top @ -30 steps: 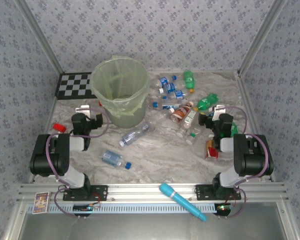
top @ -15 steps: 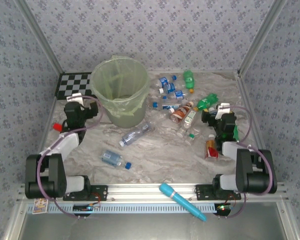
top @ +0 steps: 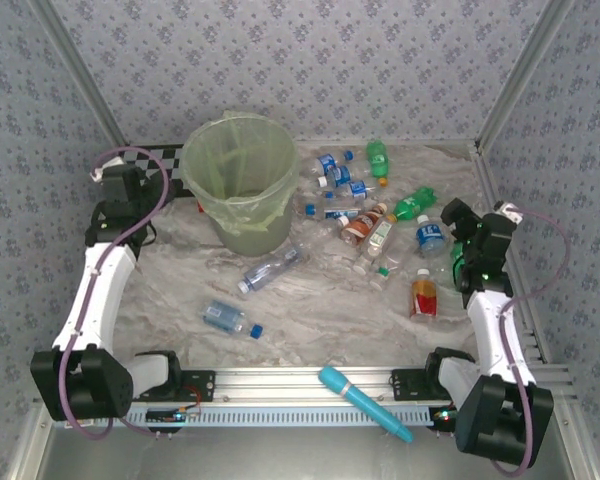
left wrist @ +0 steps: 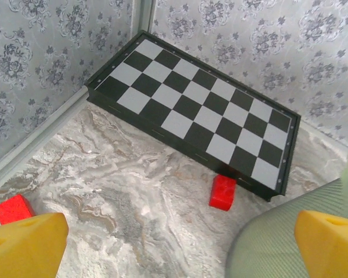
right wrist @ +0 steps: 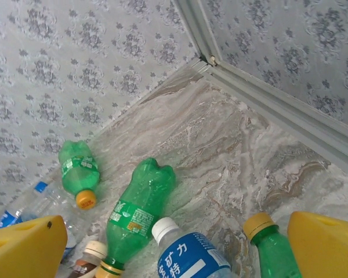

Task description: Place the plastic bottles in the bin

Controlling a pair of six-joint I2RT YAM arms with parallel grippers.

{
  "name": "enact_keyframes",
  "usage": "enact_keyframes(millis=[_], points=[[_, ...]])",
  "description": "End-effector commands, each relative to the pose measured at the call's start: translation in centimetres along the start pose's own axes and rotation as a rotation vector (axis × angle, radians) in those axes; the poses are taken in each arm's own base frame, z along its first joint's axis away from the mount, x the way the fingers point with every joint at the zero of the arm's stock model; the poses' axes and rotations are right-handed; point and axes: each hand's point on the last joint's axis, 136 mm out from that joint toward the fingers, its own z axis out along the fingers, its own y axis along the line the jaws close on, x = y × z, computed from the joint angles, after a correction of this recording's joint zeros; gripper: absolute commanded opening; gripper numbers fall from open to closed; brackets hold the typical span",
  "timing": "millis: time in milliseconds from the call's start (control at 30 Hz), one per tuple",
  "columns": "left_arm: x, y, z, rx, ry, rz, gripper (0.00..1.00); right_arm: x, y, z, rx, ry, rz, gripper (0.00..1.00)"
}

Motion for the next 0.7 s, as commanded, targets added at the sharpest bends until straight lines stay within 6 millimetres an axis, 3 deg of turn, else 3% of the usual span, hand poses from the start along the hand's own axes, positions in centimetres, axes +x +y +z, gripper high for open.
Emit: enact_keyframes(millis=[0, 200, 467, 667], points=[[2.3, -0.4, -1.3, 0.044, 0.131, -0.053, 1.0, 0.3, 0.5, -0.7, 0.001, 0.079, 0.06, 0.99], [3.8, -3.2, -3.6, 0.173, 0.154, -0.051, 1.0, 0.7, 3.4, -1.5, -0.09, 0.142, 0.022, 0.99], [8.7, -6.8, -7.2, 0.25, 0.207, 0.118, 1.0, 4.5, 7.9, -2.7, -0.173, 0.286, -0.202, 0.99], [9.7, -6.1, -9.0, 0.231, 0.204, 0.153, 1.0, 7.0, 11.1, -3.9, -0.225, 0.333, -0.337, 0.99]])
